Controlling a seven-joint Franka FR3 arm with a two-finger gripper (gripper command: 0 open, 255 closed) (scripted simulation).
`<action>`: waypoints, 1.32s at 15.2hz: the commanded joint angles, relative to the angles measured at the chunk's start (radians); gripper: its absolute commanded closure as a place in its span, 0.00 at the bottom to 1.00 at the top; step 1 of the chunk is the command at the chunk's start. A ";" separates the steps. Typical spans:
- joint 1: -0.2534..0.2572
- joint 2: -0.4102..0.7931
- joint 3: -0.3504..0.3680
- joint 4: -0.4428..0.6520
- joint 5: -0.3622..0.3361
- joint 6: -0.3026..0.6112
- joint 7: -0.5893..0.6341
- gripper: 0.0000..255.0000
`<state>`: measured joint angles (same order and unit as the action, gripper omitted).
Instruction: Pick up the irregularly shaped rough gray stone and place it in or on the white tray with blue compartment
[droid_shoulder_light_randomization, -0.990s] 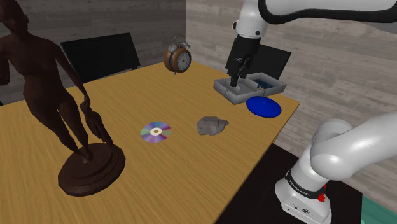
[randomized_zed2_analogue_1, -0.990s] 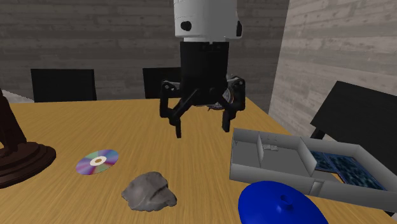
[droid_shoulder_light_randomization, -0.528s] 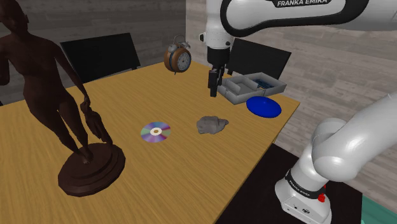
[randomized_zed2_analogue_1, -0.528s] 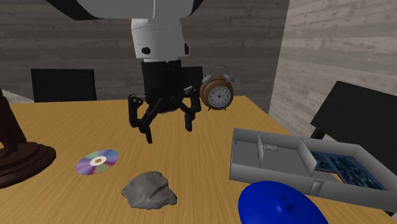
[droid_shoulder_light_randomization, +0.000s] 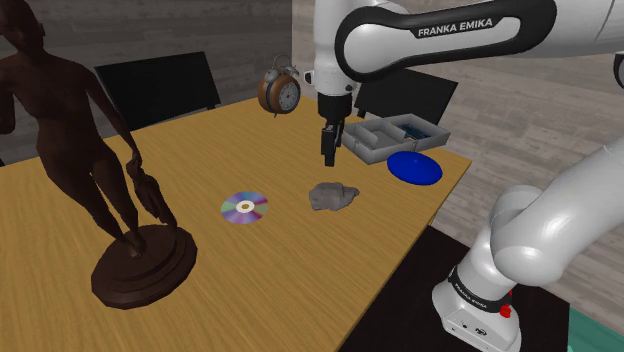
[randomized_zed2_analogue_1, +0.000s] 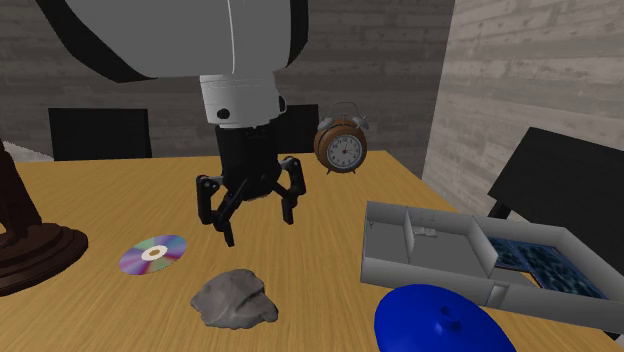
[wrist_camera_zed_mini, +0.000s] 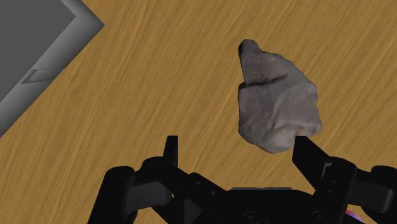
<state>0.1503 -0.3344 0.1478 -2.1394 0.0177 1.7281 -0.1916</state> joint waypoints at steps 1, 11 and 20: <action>0.000 0.001 0.000 -0.020 0.000 0.022 -0.001 0.00; 0.000 0.002 0.000 -0.020 0.000 0.022 -0.001 1.00; 0.012 -0.048 0.002 -0.082 0.005 0.056 -0.027 0.00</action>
<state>0.1562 -0.3566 0.1489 -2.1902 0.0204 1.7669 -0.2042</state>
